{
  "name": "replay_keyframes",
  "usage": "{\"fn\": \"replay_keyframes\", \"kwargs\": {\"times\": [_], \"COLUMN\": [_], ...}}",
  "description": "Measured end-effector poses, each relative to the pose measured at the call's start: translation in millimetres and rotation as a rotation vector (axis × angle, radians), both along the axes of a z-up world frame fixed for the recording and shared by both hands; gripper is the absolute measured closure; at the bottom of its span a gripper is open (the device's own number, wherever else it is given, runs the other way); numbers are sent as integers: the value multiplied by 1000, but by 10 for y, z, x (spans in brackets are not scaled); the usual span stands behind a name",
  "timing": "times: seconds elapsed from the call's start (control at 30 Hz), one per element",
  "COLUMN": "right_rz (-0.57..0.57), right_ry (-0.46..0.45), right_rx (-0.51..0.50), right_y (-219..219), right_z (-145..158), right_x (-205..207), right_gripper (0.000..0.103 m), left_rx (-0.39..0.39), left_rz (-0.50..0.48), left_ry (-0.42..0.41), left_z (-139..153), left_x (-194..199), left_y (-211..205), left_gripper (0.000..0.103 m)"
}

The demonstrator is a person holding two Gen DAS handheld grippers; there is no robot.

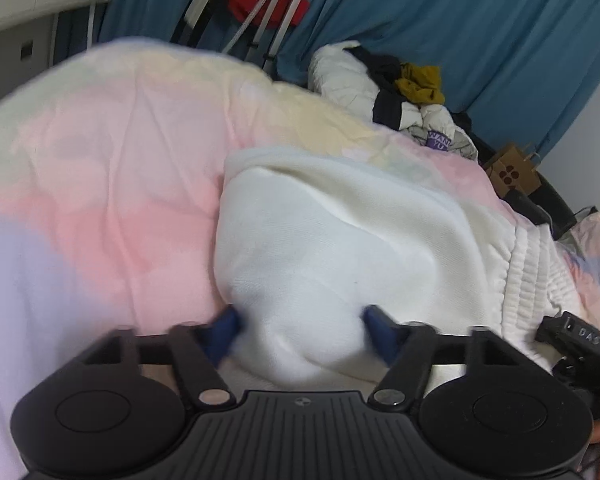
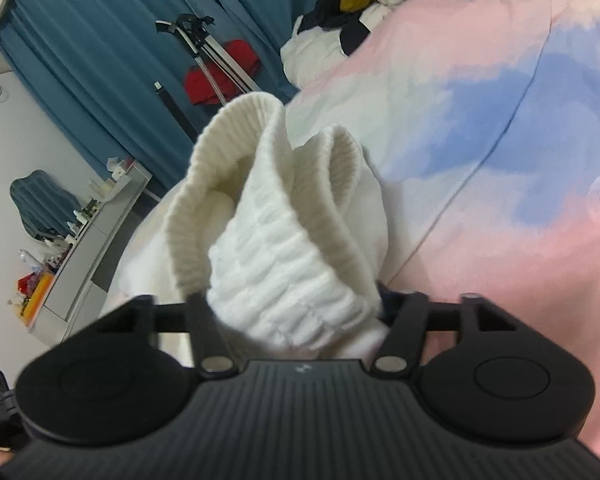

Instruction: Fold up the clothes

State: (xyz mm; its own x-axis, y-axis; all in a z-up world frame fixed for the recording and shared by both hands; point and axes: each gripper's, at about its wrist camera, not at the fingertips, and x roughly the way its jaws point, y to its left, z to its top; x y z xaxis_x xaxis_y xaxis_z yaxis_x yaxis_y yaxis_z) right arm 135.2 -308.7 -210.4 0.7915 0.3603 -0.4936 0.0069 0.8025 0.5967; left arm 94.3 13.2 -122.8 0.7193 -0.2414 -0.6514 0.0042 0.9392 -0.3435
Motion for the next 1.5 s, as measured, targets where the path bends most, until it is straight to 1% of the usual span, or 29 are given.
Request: {"fn": "replay_keyframes", "kwargs": {"times": [0.03, 0.13, 0.23, 0.37, 0.43, 0.57, 0.67, 0.8, 0.87, 0.97, 1.03, 1.07, 1.1, 1.13, 1.17, 1.2, 1.23, 1.27, 1.3, 1.33, 1.37, 1.43, 1.5], "right_rz": [-2, -8, -6, -37, -61, -118, -182, -291, -351, -431, -492, -528, -564, -599, -632, -656, -670, -678, -679, -681, -683, -686, -705], "right_ry": [-10, -58, -109, -155, -168, -219, -253, -281, -296, -323, -336, -329, -318, -292, -253, -179, -97, -36, -29, -21, -14, -2, 15], "right_rx": [-14, -37, -16, 39, 61, 62, 66, 74, 77, 86, 105, 94, 84, 74, 68, 72, 78, 88, 108, 128, 144, 140, 179], "right_y": [23, 77, 37, -183, -341, -766, -1184, -1779, -2070, -2480, -2723, -2799, -2864, -2902, -2939, -2974, -3009, -3040, -3066, -3093, -3112, -3090, -3089], "right_z": [53, 243, 441, 695, 815, 1094, 1253, 1292, 1223, 995, 763, 627, 480, 304, 123, -67, -258, -420, -495, -571, -618, -560, -514], "right_x": [-39, -167, -271, -390, -449, -587, -697, -818, -883, -936, -959, -951, -933, -888, -837, -769, -702, -654, -647, -639, -631, -617, -657], "right_gripper": [54, 59, 61, 62, 62, 62, 62, 62, 62, 62, 62, 62, 62, 62, 62, 62, 61, 61, 59, 59, 58, 57, 54], "left_rx": [14, 44, 55, 69, 76, 91, 76, 76, 79, 64, 59, 62, 85, 111, 136, 160, 184, 208, 214, 209, 202, 202, 218], "left_rz": [1, -6, -34, -71, -90, -127, -192, -281, -329, -405, -455, -484, -506, -526, -540, -553, -553, -552, -552, -549, -546, -551, -568], "left_ry": [-18, -74, -123, -188, -220, -285, -314, -343, -349, -346, -368, -387, -380, -368, -326, -279, -250, -224, -233, -249, -245, -232, -218], "left_z": [50, 262, 513, 848, 1015, 1350, 1496, 1564, 1526, 1331, 1115, 958, 762, 560, 350, 138, -46, -226, -323, -362, -351, -296, -204], "left_x": [-30, -89, -93, -98, -100, -106, 92, 394, 539, 793, 927, 969, 1026, 1085, 1153, 1221, 1256, 1286, 1285, 1284, 1292, 1310, 1321], "left_y": [-19, -157, -412, -752, -921, -1261, -1780, -2559, -2960, -3523, -3871, -4043, -4183, -4318, -4435, -4549, -4628, -4701, -4736, -4752, -4768, -4795, -4755], "left_gripper": [58, 69, 72, 73, 73, 73, 73, 73, 73, 73, 73, 72, 72, 72, 72, 72, 70, 69, 67, 67, 67, 64, 61]}}
